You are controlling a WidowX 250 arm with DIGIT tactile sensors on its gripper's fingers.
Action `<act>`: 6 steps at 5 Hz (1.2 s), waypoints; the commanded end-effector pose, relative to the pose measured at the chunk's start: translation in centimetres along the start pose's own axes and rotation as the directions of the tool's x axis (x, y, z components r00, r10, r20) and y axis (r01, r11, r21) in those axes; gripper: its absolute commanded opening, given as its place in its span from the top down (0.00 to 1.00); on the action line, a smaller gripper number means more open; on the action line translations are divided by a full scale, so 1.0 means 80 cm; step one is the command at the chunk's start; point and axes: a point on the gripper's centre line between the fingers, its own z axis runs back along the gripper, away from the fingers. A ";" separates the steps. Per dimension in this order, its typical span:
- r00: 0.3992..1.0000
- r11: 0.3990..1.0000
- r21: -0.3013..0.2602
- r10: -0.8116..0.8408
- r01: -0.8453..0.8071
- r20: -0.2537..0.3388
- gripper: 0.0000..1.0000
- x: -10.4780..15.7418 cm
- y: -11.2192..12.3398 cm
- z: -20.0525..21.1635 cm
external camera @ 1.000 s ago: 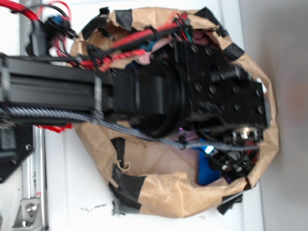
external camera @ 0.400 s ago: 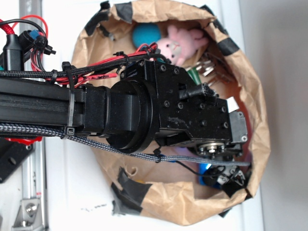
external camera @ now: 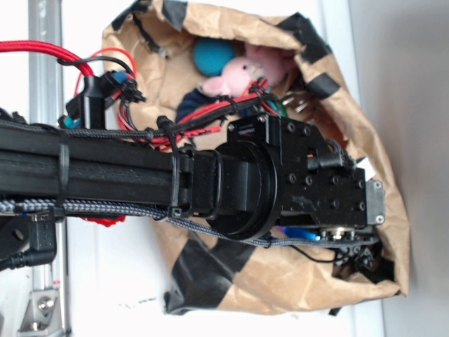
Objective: Grab the blue sponge.
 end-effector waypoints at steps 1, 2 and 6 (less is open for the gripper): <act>0.989 0.989 -0.111 -0.110 0.099 -0.102 1.00 -0.012 -0.021 -0.008; 0.987 0.984 -0.110 -0.149 0.142 -0.064 1.00 -0.019 -0.009 0.008; 0.925 0.937 0.036 -0.350 0.349 0.147 1.00 0.012 0.076 0.166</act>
